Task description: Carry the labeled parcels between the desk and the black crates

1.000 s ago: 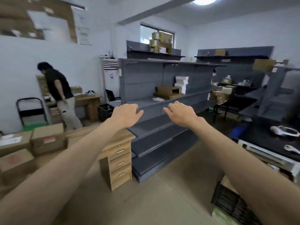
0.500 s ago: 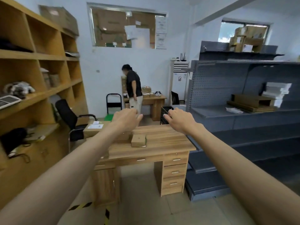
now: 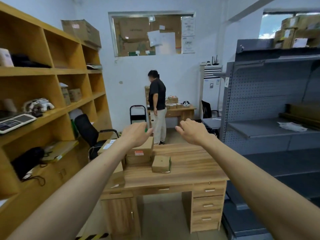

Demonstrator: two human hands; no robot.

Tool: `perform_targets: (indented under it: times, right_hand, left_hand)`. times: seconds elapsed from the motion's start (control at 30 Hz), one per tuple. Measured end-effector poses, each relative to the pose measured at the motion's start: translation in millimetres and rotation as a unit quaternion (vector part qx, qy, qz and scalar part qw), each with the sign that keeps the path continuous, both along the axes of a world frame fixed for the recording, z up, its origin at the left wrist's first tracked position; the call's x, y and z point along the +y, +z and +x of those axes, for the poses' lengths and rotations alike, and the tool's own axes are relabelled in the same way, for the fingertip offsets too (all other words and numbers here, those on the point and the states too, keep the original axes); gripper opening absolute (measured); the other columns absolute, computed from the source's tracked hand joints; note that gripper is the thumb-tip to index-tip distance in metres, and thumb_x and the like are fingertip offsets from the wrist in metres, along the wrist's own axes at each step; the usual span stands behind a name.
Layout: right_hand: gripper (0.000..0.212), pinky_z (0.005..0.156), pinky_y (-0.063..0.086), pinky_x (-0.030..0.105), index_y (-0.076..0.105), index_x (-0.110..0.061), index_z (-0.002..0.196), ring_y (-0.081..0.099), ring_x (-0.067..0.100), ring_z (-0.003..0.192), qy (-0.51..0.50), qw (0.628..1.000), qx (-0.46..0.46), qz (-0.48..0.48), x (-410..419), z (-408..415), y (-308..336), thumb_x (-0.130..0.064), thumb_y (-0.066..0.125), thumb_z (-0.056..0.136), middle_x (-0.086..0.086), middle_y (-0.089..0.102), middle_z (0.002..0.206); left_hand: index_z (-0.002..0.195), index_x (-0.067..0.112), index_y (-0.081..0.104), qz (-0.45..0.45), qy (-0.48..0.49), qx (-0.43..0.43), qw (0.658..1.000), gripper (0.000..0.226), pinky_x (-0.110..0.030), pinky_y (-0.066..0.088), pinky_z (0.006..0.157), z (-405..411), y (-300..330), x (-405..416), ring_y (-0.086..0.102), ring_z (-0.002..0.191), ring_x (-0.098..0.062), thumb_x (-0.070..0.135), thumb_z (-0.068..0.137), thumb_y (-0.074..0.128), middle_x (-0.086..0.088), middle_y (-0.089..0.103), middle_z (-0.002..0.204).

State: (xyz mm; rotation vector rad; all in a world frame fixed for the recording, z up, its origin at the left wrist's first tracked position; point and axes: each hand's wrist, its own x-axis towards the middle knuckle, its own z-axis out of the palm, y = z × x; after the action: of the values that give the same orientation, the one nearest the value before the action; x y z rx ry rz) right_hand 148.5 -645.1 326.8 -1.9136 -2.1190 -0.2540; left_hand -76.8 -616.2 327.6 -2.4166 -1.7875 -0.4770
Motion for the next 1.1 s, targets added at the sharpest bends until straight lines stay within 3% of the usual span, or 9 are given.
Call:
perform_targets:
  times: [0.13,0.27,0.33,0.43,0.77,0.9,1.1]
  right_hand:
    - [0.044,0.085,0.046,0.046,0.057,-0.01,0.108,0.058,0.035,0.109,0.011,1.0,-0.004,-0.012,56.9,-1.7,-16.9,-0.044,0.03,0.107,0.014,0.059,0.118]
    - [0.04,0.079,0.046,0.044,0.051,-0.013,0.095,0.061,0.033,0.102,0.026,1.0,-0.011,-0.003,116.5,-8.1,-25.5,-0.044,0.029,0.107,0.013,0.062,0.111]
    - [0.039,0.076,0.045,0.043,0.049,-0.014,0.093,0.061,0.033,0.099,0.033,0.999,-0.009,-0.005,146.7,-12.2,-31.7,-0.045,0.029,0.106,0.013,0.062,0.108]
    - [0.044,0.079,0.046,0.044,0.057,-0.011,0.102,0.061,0.034,0.101,0.028,0.999,-0.009,-0.017,192.7,-17.9,-37.0,-0.046,0.029,0.106,0.013,0.063,0.11]
    - [0.047,0.087,0.047,0.046,0.057,-0.008,0.11,0.059,0.036,0.108,0.003,0.999,-0.005,-0.033,348.5,-22.2,-40.6,-0.044,0.029,0.107,0.016,0.06,0.117]
    - [0.046,0.08,0.041,0.042,0.057,-0.007,0.112,0.058,0.037,0.11,-0.005,0.999,-0.002,-0.039,396.9,-20.5,-59.1,-0.044,0.029,0.107,0.017,0.059,0.12]
    - [0.047,0.081,0.042,0.043,0.058,-0.007,0.113,0.058,0.037,0.11,-0.01,0.998,0.007,-0.058,457.2,-17.5,-90.4,-0.044,0.03,0.106,0.017,0.06,0.12]
  left_hand:
    - [0.131,0.018,0.058,0.001,0.026,0.007,1.0,0.046,-0.039,0.047,0.08,2.1,-15.4,44.1,0.062,0.11,-0.025,0.05,0.106,0.038,-0.006,0.067,0.125]
    - [0.131,0.015,0.058,0.0,0.034,0.006,0.999,0.048,-0.043,0.048,0.087,3.2,-27.7,95.8,0.061,0.114,-0.029,0.05,0.106,0.036,-0.008,0.065,0.126]
    - [0.13,0.015,0.057,-0.003,0.028,0.003,1.0,0.049,-0.041,0.047,0.082,2.6,-35.6,124.5,0.061,0.113,-0.029,0.051,0.105,0.036,-0.008,0.065,0.126]
    - [0.129,0.015,0.057,-0.013,0.03,-0.001,0.999,0.048,-0.039,0.041,0.077,0.1,-42.6,173.0,0.062,0.109,-0.028,0.051,0.105,0.036,-0.007,0.065,0.123]
    - [0.125,0.013,0.058,-0.007,-0.01,-0.02,1.0,0.046,-0.043,0.053,0.087,7.7,-40.3,341.5,0.062,0.107,-0.029,0.049,0.105,0.037,-0.009,0.066,0.121]
    - [0.122,0.014,0.059,0.001,-0.013,0.003,1.0,0.043,-0.038,0.043,0.076,12.2,-55.9,388.2,0.062,0.105,-0.03,0.047,0.106,0.037,-0.009,0.066,0.117]
    - [0.125,0.013,0.059,-0.018,-0.012,0.0,1.0,0.045,-0.037,0.042,0.074,11.0,-86.6,444.8,0.062,0.107,-0.03,0.047,0.107,0.036,-0.009,0.066,0.12]
